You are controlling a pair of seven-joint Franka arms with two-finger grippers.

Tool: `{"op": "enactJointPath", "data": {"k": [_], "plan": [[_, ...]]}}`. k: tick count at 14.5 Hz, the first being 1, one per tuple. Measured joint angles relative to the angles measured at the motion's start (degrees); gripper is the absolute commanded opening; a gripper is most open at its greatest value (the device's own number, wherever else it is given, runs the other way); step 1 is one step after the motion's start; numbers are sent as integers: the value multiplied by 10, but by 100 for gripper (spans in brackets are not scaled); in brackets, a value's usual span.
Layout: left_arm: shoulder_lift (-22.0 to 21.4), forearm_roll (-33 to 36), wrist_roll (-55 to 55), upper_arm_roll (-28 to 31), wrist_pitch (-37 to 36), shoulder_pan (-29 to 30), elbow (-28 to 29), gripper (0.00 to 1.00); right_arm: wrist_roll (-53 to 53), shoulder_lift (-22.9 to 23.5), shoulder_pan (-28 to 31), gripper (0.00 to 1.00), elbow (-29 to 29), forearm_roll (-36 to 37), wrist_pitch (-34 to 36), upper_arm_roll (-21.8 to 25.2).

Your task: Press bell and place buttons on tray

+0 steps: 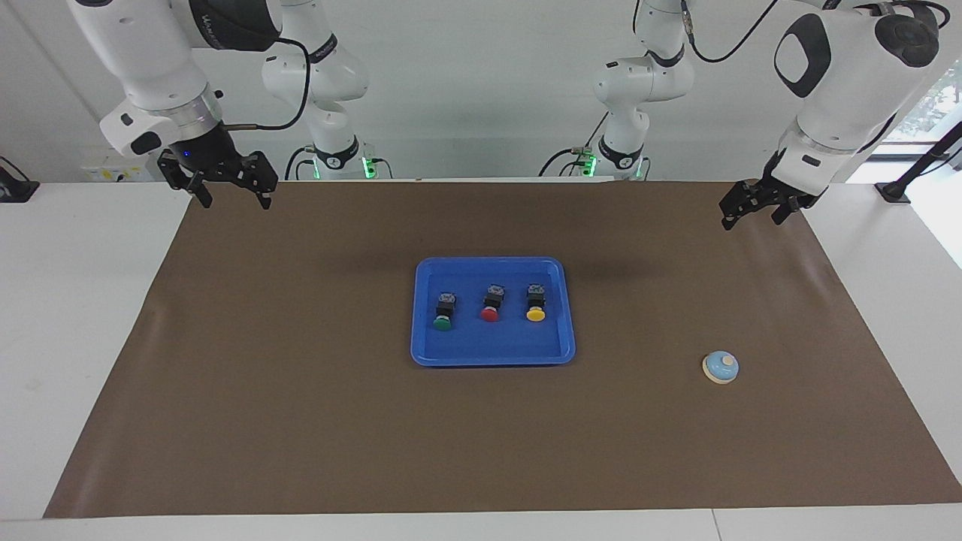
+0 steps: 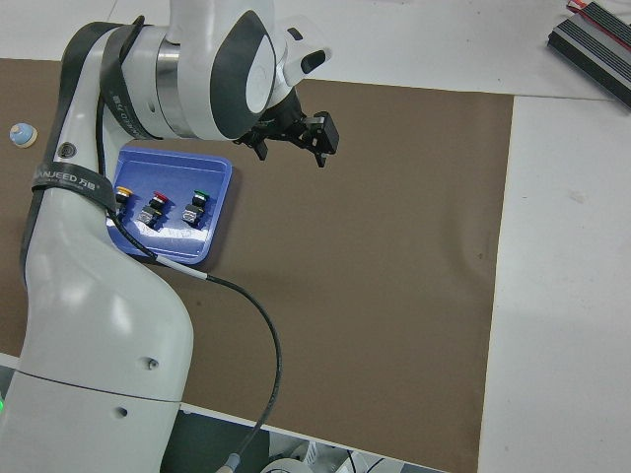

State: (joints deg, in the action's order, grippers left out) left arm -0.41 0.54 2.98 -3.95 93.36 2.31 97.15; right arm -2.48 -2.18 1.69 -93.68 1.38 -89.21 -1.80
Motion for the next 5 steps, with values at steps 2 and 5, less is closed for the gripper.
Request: {"op": "enactJointPath", "data": {"k": [2,5], "plan": [[0,-10,0,0,0,-3,0,100,0,0,0,100,0,0,0,0],[1,-14,0,-1,-1,-7,0,100,0,0,0,100,0,0,0,0]]}}
